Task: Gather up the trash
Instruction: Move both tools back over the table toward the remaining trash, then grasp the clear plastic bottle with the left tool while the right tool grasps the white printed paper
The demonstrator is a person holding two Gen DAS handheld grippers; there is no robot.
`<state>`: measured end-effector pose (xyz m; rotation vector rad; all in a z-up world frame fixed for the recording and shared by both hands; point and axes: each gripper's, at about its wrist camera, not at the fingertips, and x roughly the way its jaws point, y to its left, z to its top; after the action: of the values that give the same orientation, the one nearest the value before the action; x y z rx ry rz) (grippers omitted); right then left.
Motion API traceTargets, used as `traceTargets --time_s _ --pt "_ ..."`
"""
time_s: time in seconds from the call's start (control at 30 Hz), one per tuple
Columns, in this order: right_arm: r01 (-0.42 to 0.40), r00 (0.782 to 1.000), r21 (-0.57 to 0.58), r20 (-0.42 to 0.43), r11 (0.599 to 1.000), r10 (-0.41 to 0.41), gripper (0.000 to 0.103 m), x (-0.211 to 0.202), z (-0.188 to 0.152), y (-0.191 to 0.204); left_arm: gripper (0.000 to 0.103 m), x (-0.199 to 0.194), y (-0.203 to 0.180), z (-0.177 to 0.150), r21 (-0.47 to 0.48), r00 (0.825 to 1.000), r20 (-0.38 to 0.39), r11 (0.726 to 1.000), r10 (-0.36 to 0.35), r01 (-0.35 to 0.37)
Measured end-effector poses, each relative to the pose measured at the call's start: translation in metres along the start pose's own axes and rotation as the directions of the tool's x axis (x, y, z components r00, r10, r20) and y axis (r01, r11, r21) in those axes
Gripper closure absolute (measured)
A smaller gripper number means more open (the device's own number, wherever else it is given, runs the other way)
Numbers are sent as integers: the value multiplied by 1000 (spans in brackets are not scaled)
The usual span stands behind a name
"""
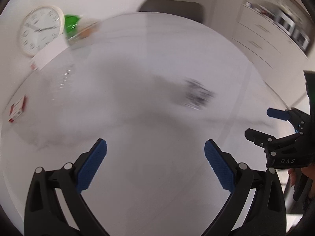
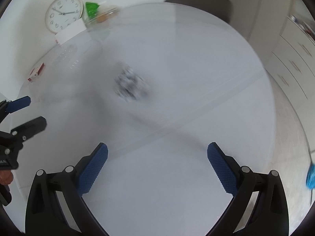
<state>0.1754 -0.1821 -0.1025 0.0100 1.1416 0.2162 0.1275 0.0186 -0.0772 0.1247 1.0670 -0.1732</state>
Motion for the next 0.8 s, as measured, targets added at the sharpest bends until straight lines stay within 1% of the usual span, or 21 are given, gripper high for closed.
traceTargets --time_s 0.03,0.2,0.3,0.33,0.43,0.53,0.57,0.63,0.67,0.73,0.8 --pt "-3 1000 -8 -2 1000 3 3 6 8 5 8 4 19 7 -28 1000 3 999 19 -19" --pt "2 1000 -38 -22 999 -3 3 46 53 30 8 22 81 34 -103 996 21 991 87 -85" --pt "12 999 -56 -42 998 -14 3 66 66 39 8 31 123 50 -129 990 36 983 139 -133" --pt "21 999 -67 -48 998 -24 3 72 69 42 8 36 138 57 -135 987 34 979 160 -154" --pt "48 996 -93 -65 994 -54 3 87 75 48 8 56 169 78 -151 979 20 969 202 -197" --pt "57 995 -109 -74 992 -65 4 98 78 50 8 81 196 97 -157 977 -12 964 214 -214" --pt "47 996 -106 -72 993 -55 9 100 79 50 8 87 201 101 -157 978 -18 965 209 -209" --pt "20 995 -95 -90 995 -29 33 103 80 48 8 101 213 108 -159 979 -41 966 201 -205" --pt "11 995 -92 -102 996 -21 38 105 81 46 8 108 216 110 -159 979 -50 966 197 -202" --pt "19 993 -107 -111 994 -31 51 108 81 46 8 121 219 112 -150 977 -78 966 201 -211" --pt "12 994 -112 -106 994 -24 54 106 80 44 8 133 219 115 -139 977 -96 969 191 -203"
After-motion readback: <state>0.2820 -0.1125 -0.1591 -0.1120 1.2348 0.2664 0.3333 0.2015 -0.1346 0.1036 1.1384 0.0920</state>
